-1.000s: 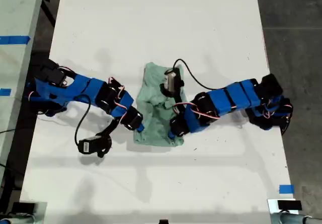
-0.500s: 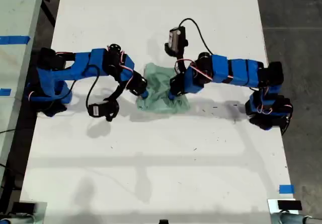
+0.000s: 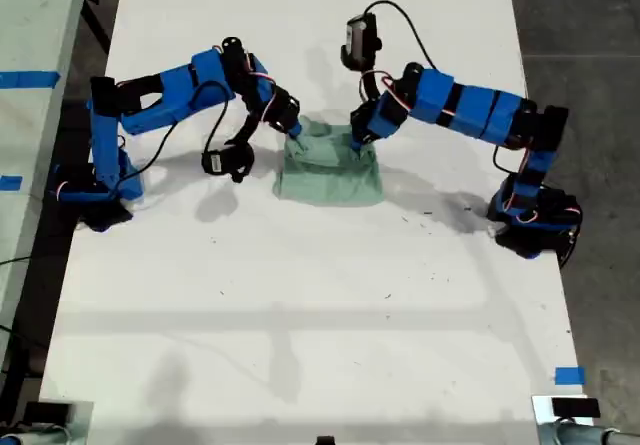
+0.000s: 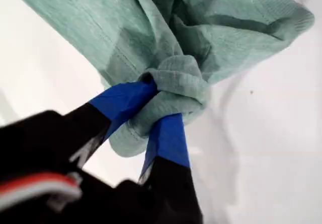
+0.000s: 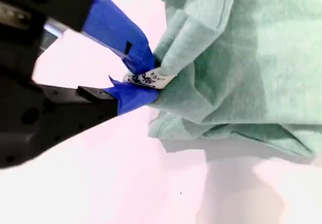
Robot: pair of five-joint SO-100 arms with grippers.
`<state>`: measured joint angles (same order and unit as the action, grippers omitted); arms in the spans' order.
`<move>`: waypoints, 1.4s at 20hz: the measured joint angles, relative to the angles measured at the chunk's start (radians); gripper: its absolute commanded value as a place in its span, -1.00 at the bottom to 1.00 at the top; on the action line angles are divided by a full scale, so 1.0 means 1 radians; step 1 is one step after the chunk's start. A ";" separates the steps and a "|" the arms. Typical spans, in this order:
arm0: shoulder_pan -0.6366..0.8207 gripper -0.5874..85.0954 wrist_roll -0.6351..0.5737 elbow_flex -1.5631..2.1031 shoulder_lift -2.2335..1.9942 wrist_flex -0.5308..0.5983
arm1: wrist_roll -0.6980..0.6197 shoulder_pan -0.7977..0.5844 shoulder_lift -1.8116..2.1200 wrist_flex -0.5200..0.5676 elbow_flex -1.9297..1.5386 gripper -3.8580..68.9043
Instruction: Fold tshirt
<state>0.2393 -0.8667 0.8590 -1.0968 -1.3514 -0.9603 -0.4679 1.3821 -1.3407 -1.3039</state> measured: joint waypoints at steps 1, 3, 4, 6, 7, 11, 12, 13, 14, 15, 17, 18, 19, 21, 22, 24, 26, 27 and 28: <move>0.020 -0.99 -0.011 0.000 0.052 0.032 | -0.017 -0.021 0.003 0.040 -0.037 -0.94; 0.067 -0.96 -0.020 0.000 0.160 0.080 | -0.041 -0.063 0.003 0.149 -0.133 -0.41; 0.101 -0.70 -0.017 -0.002 0.218 0.097 | -0.043 -0.086 0.003 0.218 -0.187 -0.11; 0.161 -0.43 -0.020 -0.003 0.301 0.098 | -0.043 -0.146 -0.006 0.261 -0.238 0.10; 0.183 -0.39 -0.015 -0.003 0.301 0.077 | -0.038 -0.178 -0.008 0.262 -0.252 0.10; 0.229 -0.39 -0.021 -0.002 0.207 -0.008 | -0.028 -0.239 0.054 0.213 -0.295 0.10; 0.224 -0.40 -0.020 -0.002 0.140 -0.041 | -0.023 -0.236 0.121 0.179 -0.296 0.09; 0.221 -0.41 -0.021 -0.002 0.064 -0.071 | -0.014 -0.238 0.195 0.140 -0.295 0.08; 0.221 -0.41 -0.021 0.002 -0.012 -0.098 | -0.003 -0.239 0.270 0.095 -0.298 0.06; 0.222 -0.42 -0.021 0.011 -0.092 -0.135 | 0.014 -0.242 0.345 0.055 -0.311 0.02; 0.198 -0.48 -0.021 0.075 -0.239 -0.160 | 0.064 -0.241 0.523 -0.002 -0.402 -0.16; 0.175 -0.54 -0.015 0.140 -0.316 -0.160 | 0.103 -0.233 0.623 -0.017 -0.465 -0.24; 0.149 -0.58 -0.006 0.227 -0.396 -0.144 | 0.143 -0.213 0.727 -0.026 -0.538 -0.34; 0.089 -0.75 0.044 0.463 -0.589 -0.055 | 0.245 -0.144 0.939 -0.029 -0.696 -0.45; 0.060 -0.85 0.081 0.606 -0.693 -0.018 | 0.307 -0.098 1.031 -0.032 -0.772 -0.50; -0.005 -0.98 0.184 0.917 -0.939 0.117 | 0.439 0.003 1.181 -0.035 -0.904 -0.56; -0.061 -0.98 0.304 1.235 -1.200 0.207 | 0.571 0.080 1.316 -0.034 -1.046 -0.62; -0.080 -0.98 0.368 1.388 -1.325 0.250 | 0.634 0.115 1.382 -0.026 -1.114 -0.63; -0.101 -0.98 0.436 1.539 -1.450 0.293 | 0.695 0.155 1.439 -0.014 -1.180 -0.65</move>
<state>0.1381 -0.4310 2.3976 -2.5464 -1.0584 -0.2654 -0.3129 2.8210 -1.3545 -2.4835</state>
